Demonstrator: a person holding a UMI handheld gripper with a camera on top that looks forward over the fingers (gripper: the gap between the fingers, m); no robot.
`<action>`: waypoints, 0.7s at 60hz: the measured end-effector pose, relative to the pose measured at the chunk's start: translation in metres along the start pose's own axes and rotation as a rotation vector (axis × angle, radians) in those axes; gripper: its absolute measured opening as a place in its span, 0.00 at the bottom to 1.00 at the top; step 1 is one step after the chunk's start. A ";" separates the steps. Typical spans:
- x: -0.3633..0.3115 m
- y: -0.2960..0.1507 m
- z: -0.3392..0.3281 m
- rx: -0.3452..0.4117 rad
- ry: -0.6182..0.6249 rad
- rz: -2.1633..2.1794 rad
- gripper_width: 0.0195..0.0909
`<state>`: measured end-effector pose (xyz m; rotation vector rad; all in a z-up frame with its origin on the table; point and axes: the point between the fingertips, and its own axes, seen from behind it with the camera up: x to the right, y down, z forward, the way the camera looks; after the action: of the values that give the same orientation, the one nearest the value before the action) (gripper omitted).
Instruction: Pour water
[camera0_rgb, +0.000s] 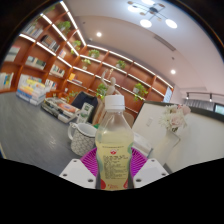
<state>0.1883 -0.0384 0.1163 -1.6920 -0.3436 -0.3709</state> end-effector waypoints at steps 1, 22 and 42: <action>0.006 0.001 0.004 -0.011 0.008 -0.040 0.24; 0.062 -0.013 0.088 -0.050 0.136 -0.904 0.24; 0.055 -0.043 0.130 -0.018 0.210 -1.591 0.24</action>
<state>0.2256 0.0971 0.1601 -1.0371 -1.4904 -1.6610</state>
